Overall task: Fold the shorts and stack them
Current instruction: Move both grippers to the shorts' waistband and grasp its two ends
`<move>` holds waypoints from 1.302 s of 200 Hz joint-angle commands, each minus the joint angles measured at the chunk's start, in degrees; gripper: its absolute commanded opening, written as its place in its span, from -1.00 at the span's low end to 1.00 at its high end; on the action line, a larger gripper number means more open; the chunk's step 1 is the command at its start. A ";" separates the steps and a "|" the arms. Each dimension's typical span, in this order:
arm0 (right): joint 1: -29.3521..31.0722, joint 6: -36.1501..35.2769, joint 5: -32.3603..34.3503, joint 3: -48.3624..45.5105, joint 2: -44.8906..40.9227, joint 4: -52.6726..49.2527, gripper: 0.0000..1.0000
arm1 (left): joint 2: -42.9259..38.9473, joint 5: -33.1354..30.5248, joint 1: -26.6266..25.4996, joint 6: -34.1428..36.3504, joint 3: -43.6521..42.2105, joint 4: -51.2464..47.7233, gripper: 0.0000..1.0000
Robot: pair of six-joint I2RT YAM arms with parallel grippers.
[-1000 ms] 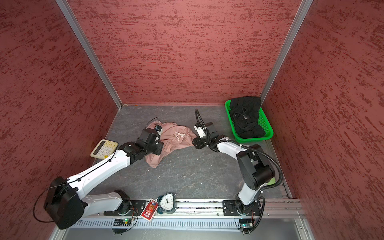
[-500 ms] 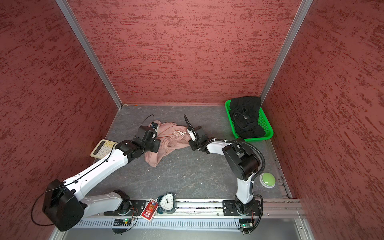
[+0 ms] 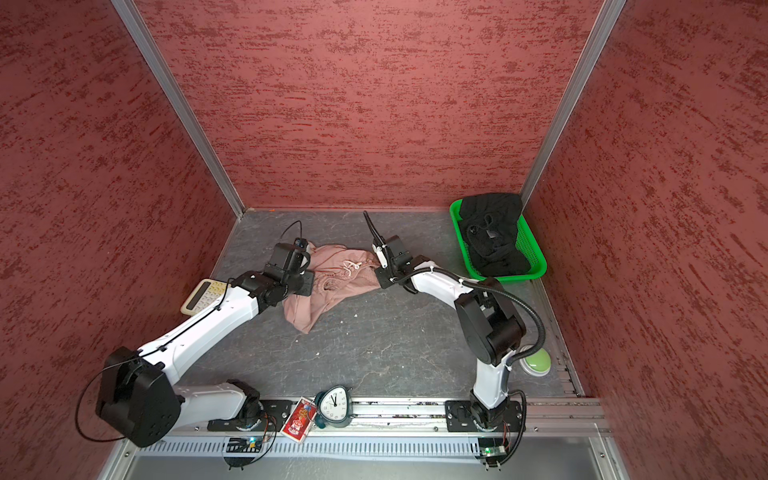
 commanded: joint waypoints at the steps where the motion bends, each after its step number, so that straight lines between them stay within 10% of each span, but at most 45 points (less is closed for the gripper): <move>1: -1.20 2.41 -4.92 3.06 -5.59 -13.17 -1.00 | 0.10 0.79 0.37 1.63 2.49 1.55 -1.00; 58: -4.19 3.62 -12.91 4.71 -13.03 -26.33 -1.00 | -2.67 2.23 1.22 7.08 6.07 -0.52 -0.95; 118: -3.13 3.69 -14.43 -3.33 -2.89 -17.63 -1.00 | 8.97 2.93 -0.09 3.86 6.14 -1.73 -0.80; 179: -1.65 2.68 -9.82 -8.90 -5.13 -11.67 0.37 | 11.11 5.23 -2.01 1.80 5.33 -0.09 -0.75; 260: 6.35 -2.13 6.10 -15.19 -7.19 -3.40 0.43 | 8.63 5.14 -3.10 0.14 4.29 -3.38 0.23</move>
